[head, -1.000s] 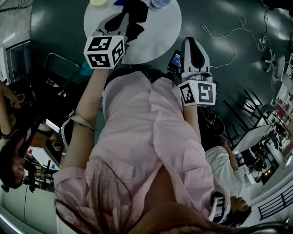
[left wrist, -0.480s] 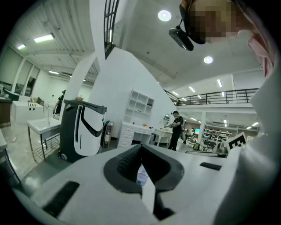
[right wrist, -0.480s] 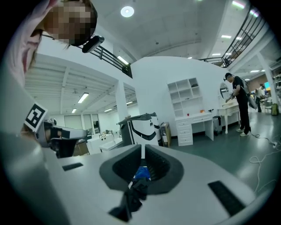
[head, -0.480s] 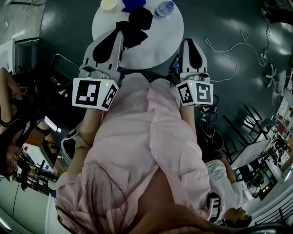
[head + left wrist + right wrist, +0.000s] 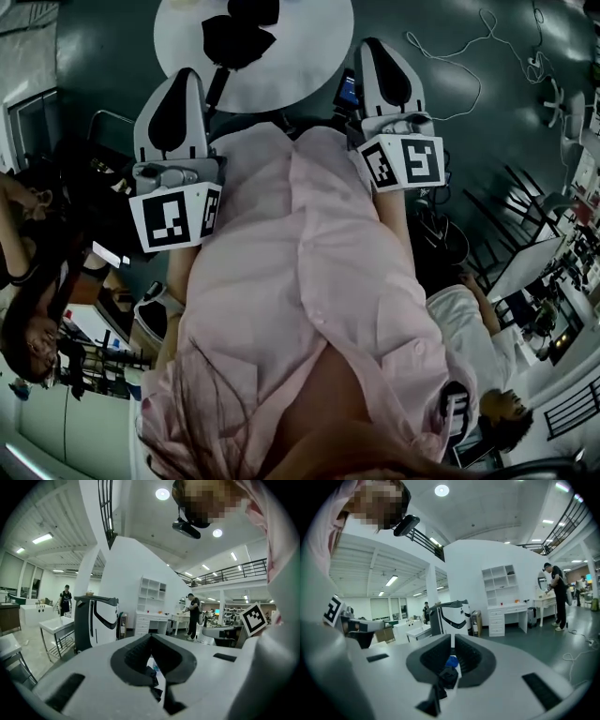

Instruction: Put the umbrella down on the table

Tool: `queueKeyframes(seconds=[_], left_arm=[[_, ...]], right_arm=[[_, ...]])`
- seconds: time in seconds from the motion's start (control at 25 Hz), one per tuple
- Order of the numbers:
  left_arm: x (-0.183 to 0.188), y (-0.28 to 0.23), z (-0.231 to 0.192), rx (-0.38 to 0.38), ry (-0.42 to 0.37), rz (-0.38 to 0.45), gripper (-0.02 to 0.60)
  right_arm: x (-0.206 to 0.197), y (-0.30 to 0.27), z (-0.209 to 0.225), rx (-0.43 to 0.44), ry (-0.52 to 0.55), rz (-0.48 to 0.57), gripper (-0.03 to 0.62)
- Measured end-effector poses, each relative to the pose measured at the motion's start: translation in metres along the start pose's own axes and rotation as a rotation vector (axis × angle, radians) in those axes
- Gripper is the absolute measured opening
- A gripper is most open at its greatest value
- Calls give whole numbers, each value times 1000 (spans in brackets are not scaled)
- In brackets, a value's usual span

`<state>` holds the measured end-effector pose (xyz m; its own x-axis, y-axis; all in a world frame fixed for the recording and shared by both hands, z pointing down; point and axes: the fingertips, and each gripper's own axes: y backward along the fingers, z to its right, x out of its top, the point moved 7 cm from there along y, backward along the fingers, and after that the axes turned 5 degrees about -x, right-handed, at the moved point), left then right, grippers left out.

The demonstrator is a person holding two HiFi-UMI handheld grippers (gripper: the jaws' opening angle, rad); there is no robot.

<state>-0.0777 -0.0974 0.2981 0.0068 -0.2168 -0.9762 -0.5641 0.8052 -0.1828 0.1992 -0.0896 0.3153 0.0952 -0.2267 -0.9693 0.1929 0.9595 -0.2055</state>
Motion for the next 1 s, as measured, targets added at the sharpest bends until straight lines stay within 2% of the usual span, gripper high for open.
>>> queueKeyframes(seconds=[0.2,0.32,0.64,1.0], left_arm=[[-2,-12,-3,-22,3,-24,18],[-3,-16,-11,-45,2,-34,18],[10,-32,3,-120,-14,-26,18],[4,-30,-5,-105,-4,-33,18]], right_arm=[[3,27,33,-159,-62,5,43],[5,37,34,-206,-75,15,43],[11,41,20,-178,4,-25,43],[5,27,2,-119,42,-48,43]])
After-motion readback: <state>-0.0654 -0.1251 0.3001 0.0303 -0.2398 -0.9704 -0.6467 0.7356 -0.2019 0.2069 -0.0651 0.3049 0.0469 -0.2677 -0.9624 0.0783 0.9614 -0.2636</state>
